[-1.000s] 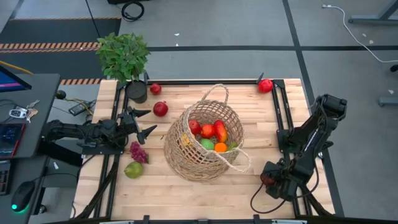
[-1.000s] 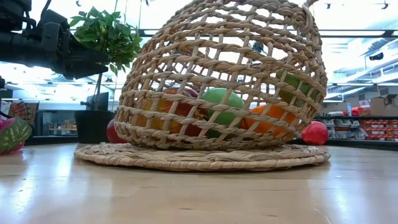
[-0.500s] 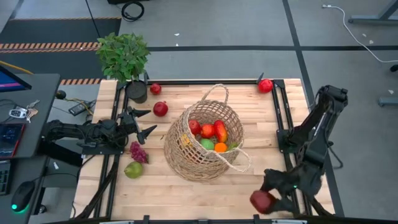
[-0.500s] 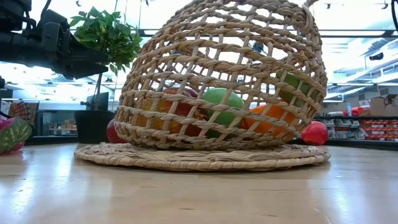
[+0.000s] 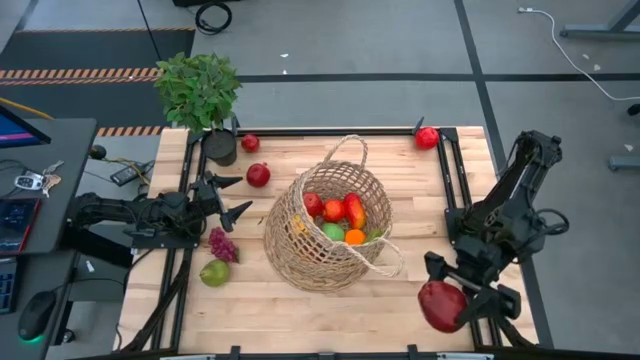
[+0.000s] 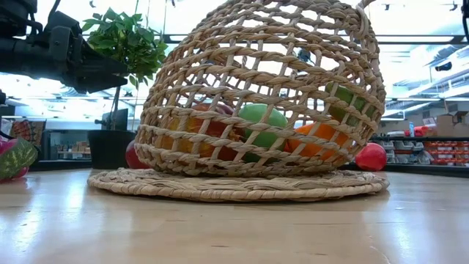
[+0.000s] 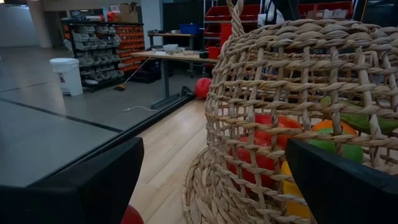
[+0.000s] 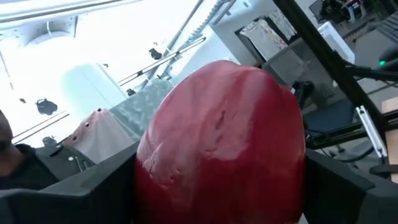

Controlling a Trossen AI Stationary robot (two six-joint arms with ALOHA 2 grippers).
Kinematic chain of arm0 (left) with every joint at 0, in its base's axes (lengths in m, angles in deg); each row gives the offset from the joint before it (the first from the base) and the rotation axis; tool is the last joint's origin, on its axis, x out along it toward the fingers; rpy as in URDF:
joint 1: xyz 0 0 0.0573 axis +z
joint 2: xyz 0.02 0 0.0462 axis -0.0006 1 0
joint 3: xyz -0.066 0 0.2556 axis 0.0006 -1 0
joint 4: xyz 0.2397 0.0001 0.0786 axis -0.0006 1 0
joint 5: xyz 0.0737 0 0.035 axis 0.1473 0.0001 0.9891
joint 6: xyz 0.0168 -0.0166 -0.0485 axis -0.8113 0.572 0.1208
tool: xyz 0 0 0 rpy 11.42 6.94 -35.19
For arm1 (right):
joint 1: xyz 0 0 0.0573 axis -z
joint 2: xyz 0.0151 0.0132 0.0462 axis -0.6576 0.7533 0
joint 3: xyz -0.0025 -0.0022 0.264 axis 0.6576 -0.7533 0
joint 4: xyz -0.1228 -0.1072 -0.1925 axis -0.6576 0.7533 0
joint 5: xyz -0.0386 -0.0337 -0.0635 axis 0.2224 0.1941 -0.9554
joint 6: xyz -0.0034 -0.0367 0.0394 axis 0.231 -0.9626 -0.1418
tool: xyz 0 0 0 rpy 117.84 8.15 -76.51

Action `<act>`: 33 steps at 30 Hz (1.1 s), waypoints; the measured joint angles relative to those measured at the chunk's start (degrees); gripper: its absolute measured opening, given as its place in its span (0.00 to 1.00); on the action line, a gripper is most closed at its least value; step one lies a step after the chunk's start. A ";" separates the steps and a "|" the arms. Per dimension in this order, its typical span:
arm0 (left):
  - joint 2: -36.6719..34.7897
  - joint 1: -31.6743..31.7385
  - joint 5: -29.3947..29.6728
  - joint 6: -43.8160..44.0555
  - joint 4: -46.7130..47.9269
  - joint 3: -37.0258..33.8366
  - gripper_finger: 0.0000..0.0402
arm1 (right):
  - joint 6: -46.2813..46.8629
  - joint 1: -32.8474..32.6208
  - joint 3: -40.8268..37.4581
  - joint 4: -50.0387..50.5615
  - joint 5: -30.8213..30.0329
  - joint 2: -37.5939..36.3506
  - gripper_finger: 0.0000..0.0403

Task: Build produce basket
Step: Put the dark red apple into the brown basket

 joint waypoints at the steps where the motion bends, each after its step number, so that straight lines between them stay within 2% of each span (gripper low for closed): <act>1: -0.01 0.01 -0.02 0.01 0.00 -0.01 0.99 | -0.12 0.13 0.00 0.07 0.02 0.04 0.89; 12: 0.00 0.01 -0.01 -0.01 0.00 0.00 0.99 | -0.56 0.74 0.00 0.20 0.13 1.18 0.89; 26: -0.01 0.02 -0.02 -0.01 0.00 0.00 0.99 | -0.85 7.16 -0.02 -0.22 -5.01 0.83 0.90; 33: 0.00 0.00 -0.02 -0.01 -0.01 -0.02 0.99 | -1.17 13.00 -0.02 -5.06 -5.09 0.85 0.92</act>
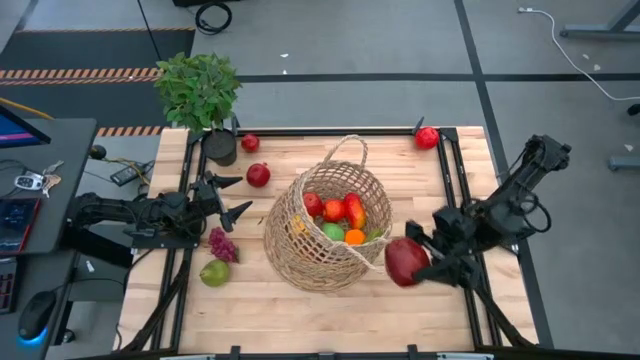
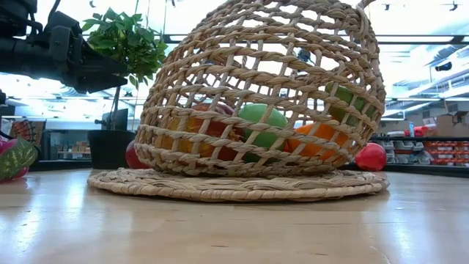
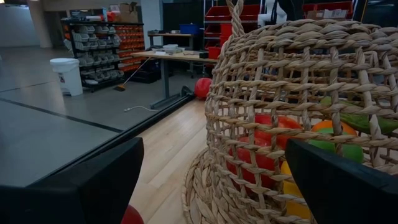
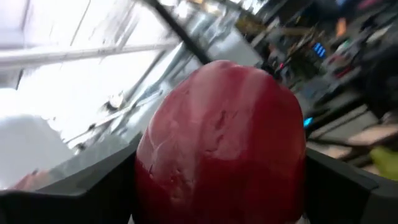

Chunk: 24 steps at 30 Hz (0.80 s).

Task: Build produce basket
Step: Put the dark red apple into the brown basket

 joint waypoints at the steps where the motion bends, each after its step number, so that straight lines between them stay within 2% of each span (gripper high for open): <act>1: 0.01 0.00 0.00 -0.01 0.01 0.00 0.99 | -0.45 1.32 0.00 -0.65 0.00 -0.02 0.92; 9: -0.01 0.00 0.00 0.01 0.01 0.00 0.99 | -1.61 11.99 0.00 -0.91 0.02 0.17 0.92; 16: -0.01 0.01 0.00 0.00 0.00 0.02 0.99 | -8.59 19.12 0.00 -0.43 -1.41 1.43 0.92; 20: -0.01 0.02 0.02 -0.01 0.01 0.02 0.99 | -16.46 23.16 0.00 -0.27 -1.58 2.77 0.93; 24: -0.01 0.00 0.00 0.01 0.01 0.01 0.99 | -26.60 27.02 0.00 -0.65 -7.07 5.04 0.92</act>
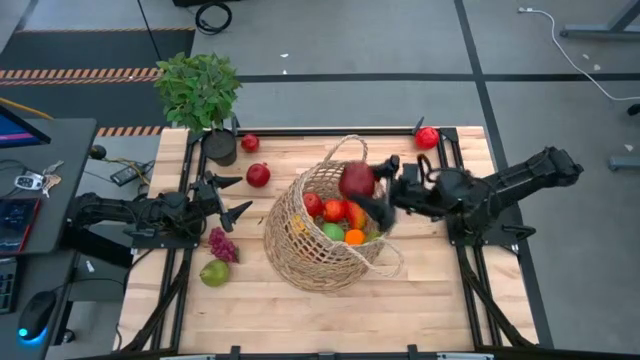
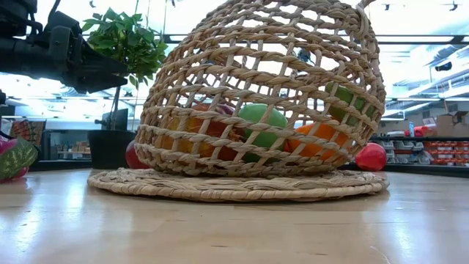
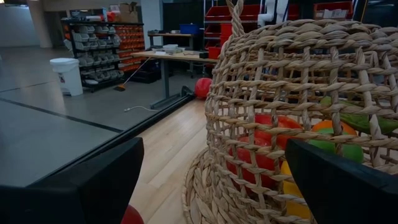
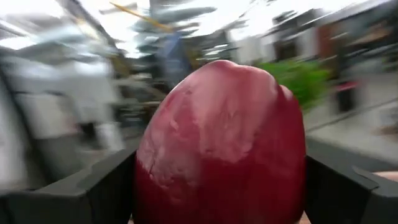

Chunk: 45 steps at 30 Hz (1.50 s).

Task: Build produce basket
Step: Put the dark red apple into the brown basket

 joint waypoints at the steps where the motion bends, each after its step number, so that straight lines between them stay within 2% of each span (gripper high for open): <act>1: 0.00 0.00 0.02 0.01 0.00 0.00 0.99 | -2.07 1.04 0.00 -0.66 -1.64 0.68 0.92; 6: 0.00 0.01 0.00 -0.01 0.00 0.02 0.99 | -11.46 4.77 -0.02 -3.05 -2.40 2.75 0.93; 20: 0.00 0.02 0.02 0.01 0.04 0.01 0.99 | -42.63 7.58 -0.02 -1.49 -3.40 9.42 0.93; 24: 0.00 0.02 0.00 0.00 0.04 0.02 0.99 | -49.39 6.57 -0.02 -1.78 -3.61 10.37 0.93; 27: 0.00 0.02 0.01 0.00 0.02 0.00 0.99 | -54.97 5.84 -0.02 -2.06 -6.72 10.25 0.93; 31: 0.00 0.01 0.00 -0.02 0.02 0.02 0.99 | -56.53 5.66 0.00 -3.33 -7.93 9.28 0.93; 34: 0.00 0.02 0.02 0.01 0.02 0.02 0.99 | -54.63 5.94 -0.02 -3.63 -7.85 9.32 0.93; 36: 0.00 0.01 0.02 0.01 0.02 0.01 0.99 | -48.65 6.44 0.00 -3.73 -7.72 9.32 0.93; 41: 0.00 0.01 0.02 0.01 0.02 0.01 0.99 | -21.69 8.18 -0.02 -3.40 -8.16 9.32 0.93; 45: 0.00 0.00 0.00 0.01 0.02 0.02 0.99 | 2.80 9.69 -0.02 -3.20 -11.41 9.32 0.93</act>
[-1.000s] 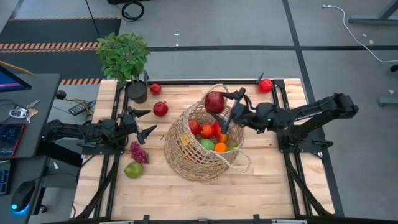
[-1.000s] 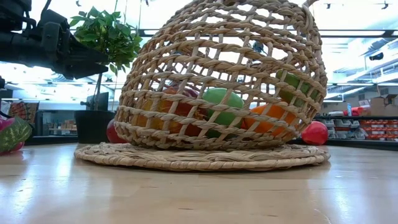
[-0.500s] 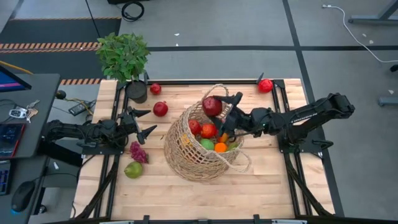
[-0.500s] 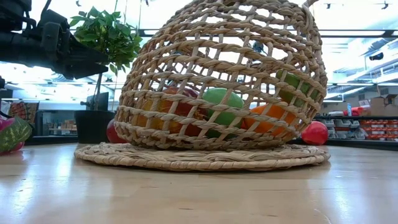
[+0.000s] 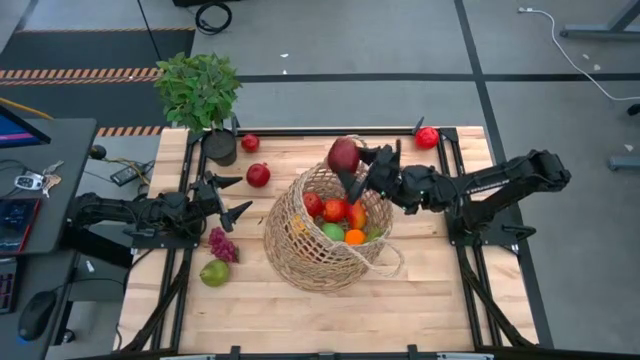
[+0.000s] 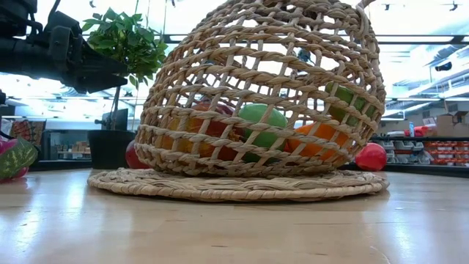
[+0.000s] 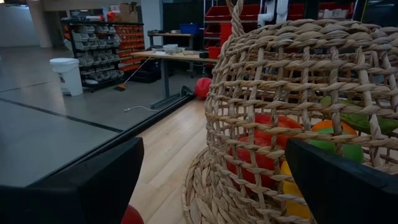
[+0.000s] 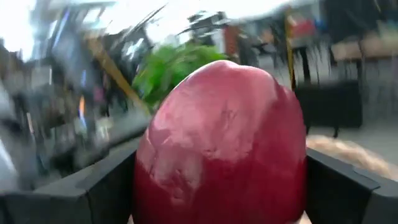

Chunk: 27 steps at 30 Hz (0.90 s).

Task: Build produce basket
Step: Put the dark red apple into the brown basket

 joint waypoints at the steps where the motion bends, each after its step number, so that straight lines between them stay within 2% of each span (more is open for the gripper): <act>1: 0.00 0.00 0.01 0.00 0.00 0.00 0.99 | 6.11 0.38 0.01 0.02 -1.00 0.00 0.93; 4: 0.00 0.02 0.02 0.00 0.00 -0.02 0.99 | 24.04 1.63 0.02 0.05 -2.13 0.00 0.93; 9: 0.00 0.01 0.01 0.00 0.00 -0.01 0.99 | 52.91 3.28 0.02 -0.04 -0.34 0.00 0.93; 13: 0.00 0.00 0.02 0.00 0.00 0.00 0.99 | 68.73 4.17 0.00 -0.05 -0.32 0.00 0.93; 17: 0.00 0.01 0.01 0.00 0.00 -0.01 0.99 | 73.83 4.34 0.02 -0.19 -0.27 0.00 0.93; 22: 0.00 0.02 0.02 0.00 0.00 0.00 0.99 | 74.10 4.34 0.02 -3.30 0.09 0.00 0.93; 27: 0.01 0.00 0.01 0.00 -0.02 -0.01 0.99 | 73.69 4.32 0.02 -8.02 3.24 0.00 0.93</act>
